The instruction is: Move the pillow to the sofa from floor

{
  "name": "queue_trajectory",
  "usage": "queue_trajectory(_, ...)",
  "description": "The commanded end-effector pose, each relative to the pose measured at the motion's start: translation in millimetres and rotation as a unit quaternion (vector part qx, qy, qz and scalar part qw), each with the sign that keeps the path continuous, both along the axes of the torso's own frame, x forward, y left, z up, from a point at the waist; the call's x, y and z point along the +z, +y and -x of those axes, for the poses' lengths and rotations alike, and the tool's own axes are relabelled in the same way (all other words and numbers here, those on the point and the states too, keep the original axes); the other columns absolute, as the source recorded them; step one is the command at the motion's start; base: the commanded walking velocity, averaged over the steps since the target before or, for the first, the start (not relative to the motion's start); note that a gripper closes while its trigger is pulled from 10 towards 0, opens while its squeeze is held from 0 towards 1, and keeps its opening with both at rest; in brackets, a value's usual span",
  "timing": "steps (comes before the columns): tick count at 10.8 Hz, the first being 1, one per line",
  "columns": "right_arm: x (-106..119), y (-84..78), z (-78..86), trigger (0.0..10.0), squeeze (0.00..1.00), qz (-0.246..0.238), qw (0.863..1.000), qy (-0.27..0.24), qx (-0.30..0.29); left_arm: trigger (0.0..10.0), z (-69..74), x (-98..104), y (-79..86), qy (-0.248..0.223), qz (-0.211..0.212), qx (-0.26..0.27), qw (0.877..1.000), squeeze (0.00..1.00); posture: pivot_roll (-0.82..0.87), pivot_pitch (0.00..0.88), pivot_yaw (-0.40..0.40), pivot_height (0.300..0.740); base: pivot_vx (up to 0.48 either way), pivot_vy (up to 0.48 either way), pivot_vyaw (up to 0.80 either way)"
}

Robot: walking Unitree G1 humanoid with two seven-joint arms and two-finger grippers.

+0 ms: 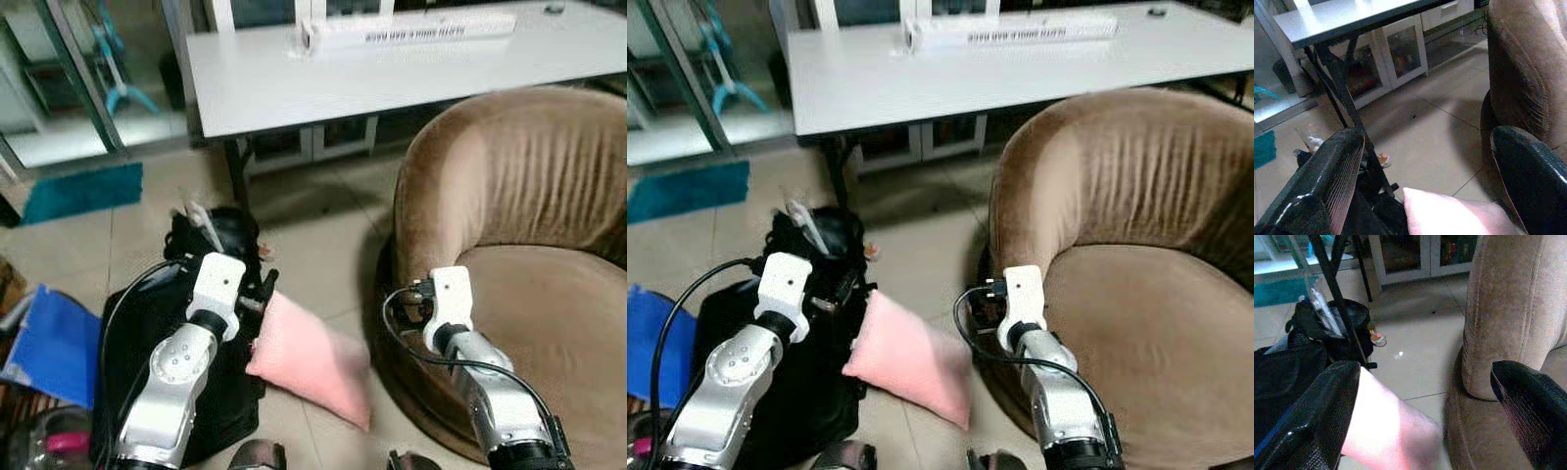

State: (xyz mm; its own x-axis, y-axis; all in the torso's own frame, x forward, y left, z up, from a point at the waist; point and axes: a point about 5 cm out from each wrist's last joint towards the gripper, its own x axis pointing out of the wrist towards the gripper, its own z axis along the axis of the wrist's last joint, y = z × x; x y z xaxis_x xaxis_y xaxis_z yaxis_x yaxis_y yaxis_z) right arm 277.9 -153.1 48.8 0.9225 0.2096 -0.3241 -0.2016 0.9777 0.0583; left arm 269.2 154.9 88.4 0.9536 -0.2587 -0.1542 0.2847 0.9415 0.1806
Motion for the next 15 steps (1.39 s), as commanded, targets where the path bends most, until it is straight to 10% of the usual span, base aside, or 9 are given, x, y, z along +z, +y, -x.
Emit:
queue_trajectory(1, 1.0, 0.8, -1.0, 10.0, 0.00, -0.002, 1.000, -0.001, -0.001, 10.0, -0.6, -2.3, 1.9, 0.007, -0.008, 0.001, 1.000, 0.00, 0.05, 0.000, 0.036, 0.664, 0.000, 0.000, 0.00)
queue_trajectory(6, 1.4, -0.3, 0.0, 10.0, 0.00, -0.004, 1.000, -0.006, -0.011, 10.0, -3.4, -0.9, 0.8, 0.004, -0.011, -0.004, 1.000, 0.00, 0.04, 0.000, 0.046, 0.595, 0.000, 0.000, 0.00)
queue_trajectory(15, 1.8, -0.9, -2.0, 10.0, 0.00, 0.000, 1.000, -0.007, -0.011, 10.0, -5.4, -0.6, 0.0, 0.002, -0.006, -0.008, 1.000, 0.00, 0.04, 0.000, 0.050, 0.595, 0.175, 0.000, 0.00)
